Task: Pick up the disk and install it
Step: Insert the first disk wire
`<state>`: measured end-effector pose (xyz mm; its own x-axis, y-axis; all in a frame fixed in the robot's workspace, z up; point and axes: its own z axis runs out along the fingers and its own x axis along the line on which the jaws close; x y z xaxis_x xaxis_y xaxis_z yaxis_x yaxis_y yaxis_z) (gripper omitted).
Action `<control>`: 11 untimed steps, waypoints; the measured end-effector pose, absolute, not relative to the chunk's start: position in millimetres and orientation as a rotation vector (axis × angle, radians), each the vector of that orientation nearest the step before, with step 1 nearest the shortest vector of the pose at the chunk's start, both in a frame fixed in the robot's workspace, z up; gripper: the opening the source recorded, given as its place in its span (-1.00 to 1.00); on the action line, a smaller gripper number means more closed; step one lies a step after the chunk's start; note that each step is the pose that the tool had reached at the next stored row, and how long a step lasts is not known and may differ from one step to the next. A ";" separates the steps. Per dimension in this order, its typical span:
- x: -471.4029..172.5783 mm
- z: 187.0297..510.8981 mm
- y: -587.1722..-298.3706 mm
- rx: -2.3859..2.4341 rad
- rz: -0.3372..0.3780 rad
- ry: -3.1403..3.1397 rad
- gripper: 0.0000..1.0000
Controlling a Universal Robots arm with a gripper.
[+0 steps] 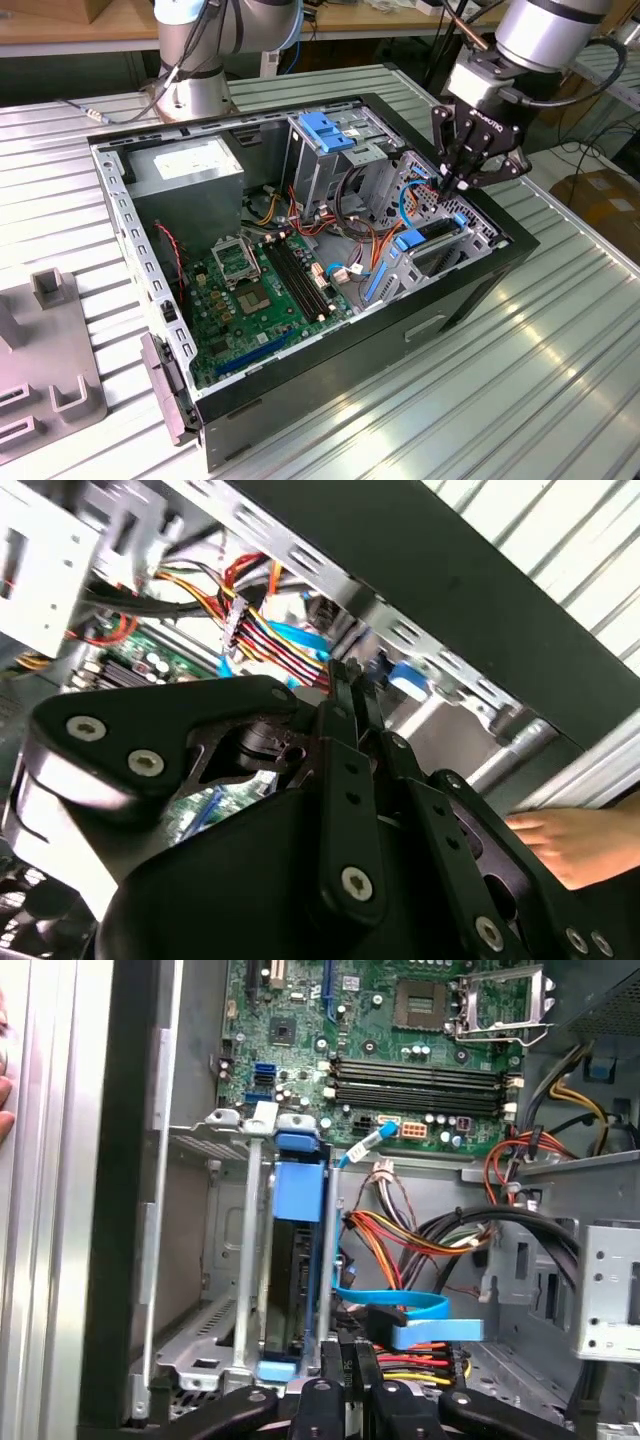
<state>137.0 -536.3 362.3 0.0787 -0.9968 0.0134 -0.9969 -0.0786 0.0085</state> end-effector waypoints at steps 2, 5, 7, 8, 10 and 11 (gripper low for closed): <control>136.2 360.9 -539.4 2.296 0.006 -2.122 -0.66; 134.3 357.2 -539.7 2.292 0.007 -2.126 -0.66; 133.3 355.0 -539.8 2.285 0.006 -2.134 -0.66; 132.8 354.3 -540.2 2.284 0.006 -2.135 -0.66; 132.2 353.5 -540.6 2.275 0.007 -2.144 -0.66; 132.1 353.3 -540.6 2.266 0.007 -2.153 -0.66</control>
<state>132.1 -540.6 353.3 0.0511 -0.9986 0.0138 -0.9987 -0.0510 0.0083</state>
